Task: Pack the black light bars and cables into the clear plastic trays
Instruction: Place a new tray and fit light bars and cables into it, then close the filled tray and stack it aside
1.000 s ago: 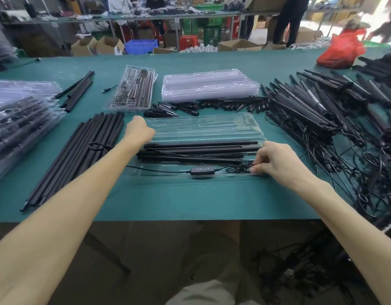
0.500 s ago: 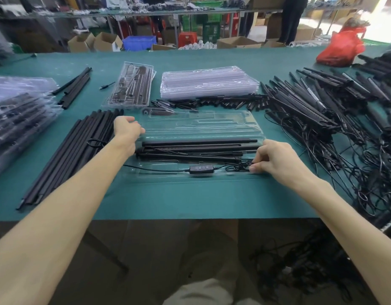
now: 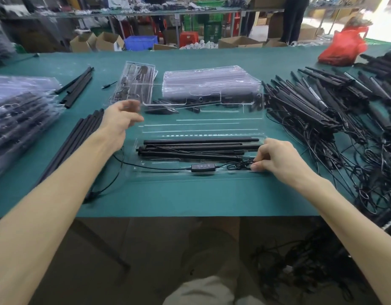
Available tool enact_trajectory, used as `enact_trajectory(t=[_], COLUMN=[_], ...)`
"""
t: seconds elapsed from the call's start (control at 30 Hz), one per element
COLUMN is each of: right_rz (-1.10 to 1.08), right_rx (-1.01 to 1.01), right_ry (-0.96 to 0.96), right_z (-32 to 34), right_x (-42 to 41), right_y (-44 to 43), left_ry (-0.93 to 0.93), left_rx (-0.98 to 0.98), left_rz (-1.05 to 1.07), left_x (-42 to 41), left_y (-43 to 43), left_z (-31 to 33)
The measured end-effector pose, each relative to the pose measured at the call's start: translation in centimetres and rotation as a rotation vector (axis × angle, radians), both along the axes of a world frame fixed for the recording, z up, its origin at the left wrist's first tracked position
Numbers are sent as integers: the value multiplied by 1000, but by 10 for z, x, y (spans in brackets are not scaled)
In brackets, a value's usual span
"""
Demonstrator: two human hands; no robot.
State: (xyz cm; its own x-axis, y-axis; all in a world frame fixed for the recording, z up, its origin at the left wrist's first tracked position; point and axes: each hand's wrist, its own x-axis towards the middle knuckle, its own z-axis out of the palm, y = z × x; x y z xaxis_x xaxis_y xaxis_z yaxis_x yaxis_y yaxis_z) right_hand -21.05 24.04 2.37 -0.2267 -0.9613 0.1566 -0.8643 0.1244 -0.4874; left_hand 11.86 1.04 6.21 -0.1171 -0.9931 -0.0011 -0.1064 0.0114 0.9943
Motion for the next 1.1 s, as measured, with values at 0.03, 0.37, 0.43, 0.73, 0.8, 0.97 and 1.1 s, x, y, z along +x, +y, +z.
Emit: enact_trajectory(t=[0.03,0.37,0.43,0.73,0.8,0.97,1.1], right_rz=[-2,-17,-11,-15,-18,-21,-21], right_rx=[1,3,0,-9,-14,-9,-12], right_ry=[3,5,13,15,9,9,-7], right_z=[1,2,2,1,1,1,1], right_x=[0,3,3,3,3,5,6], right_y=[0,0,0,0,1,2,3], left_ry=[4,-166,-160,-337,-448,-803,-966], left_rx=[-1,40,26,-116,-260,-521,-511], left_rz=[-39,-66,11,-77,-135,-444,-649], left_x=[3,1,-3,6,6,-14,-47], left_y=[0,19,22,22,25,51,82], left_z=[4,49,50,60,66,89,85])
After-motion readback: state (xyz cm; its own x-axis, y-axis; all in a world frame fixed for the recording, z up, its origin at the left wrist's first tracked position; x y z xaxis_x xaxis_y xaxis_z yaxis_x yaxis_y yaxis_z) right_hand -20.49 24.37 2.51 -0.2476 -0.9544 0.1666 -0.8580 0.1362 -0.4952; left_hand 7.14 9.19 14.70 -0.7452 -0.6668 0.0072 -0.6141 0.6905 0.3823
